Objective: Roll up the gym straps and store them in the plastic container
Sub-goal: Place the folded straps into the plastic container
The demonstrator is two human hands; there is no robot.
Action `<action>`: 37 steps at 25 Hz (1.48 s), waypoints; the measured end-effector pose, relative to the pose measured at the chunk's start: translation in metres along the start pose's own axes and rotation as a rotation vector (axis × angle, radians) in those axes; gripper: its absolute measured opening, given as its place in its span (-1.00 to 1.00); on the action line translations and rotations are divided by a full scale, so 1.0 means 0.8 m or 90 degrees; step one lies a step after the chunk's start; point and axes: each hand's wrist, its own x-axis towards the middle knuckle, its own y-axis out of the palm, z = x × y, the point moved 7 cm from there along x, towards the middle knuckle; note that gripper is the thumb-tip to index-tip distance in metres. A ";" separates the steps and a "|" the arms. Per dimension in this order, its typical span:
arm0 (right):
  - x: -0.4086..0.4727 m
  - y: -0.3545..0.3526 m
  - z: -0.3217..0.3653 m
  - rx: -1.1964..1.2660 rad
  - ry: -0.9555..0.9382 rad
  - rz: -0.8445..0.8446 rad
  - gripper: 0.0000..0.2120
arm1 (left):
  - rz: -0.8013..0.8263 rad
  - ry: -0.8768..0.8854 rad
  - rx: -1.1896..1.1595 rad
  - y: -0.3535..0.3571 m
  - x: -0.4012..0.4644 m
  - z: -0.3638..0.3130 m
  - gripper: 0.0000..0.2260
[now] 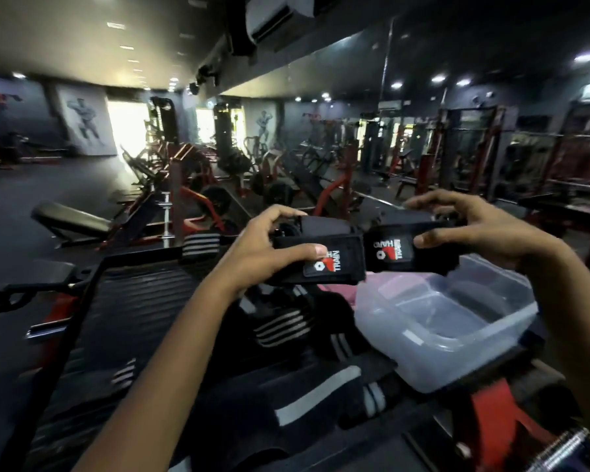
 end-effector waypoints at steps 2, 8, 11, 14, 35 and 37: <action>-0.012 -0.037 -0.040 -0.064 0.042 -0.004 -0.41 | 0.016 0.011 0.026 0.050 0.024 -0.003 -0.50; -0.011 -0.071 -0.133 -0.140 0.080 0.119 -0.44 | 0.009 -0.010 0.118 0.155 0.052 0.004 -0.34; 0.001 -0.081 -0.164 -0.189 0.106 0.177 -0.51 | -0.002 0.009 0.219 0.193 0.049 -0.005 -0.40; 0.009 -0.088 -0.190 -0.262 0.100 0.212 -0.51 | -0.025 0.002 0.259 0.220 0.048 -0.012 -0.45; 0.014 -0.081 -0.199 -0.543 0.066 0.391 -0.54 | 0.405 -0.152 0.623 0.313 0.045 0.038 -0.44; 0.013 -0.080 -0.199 -0.510 0.066 0.384 -0.63 | 0.387 -0.131 0.606 0.320 0.045 0.035 -0.43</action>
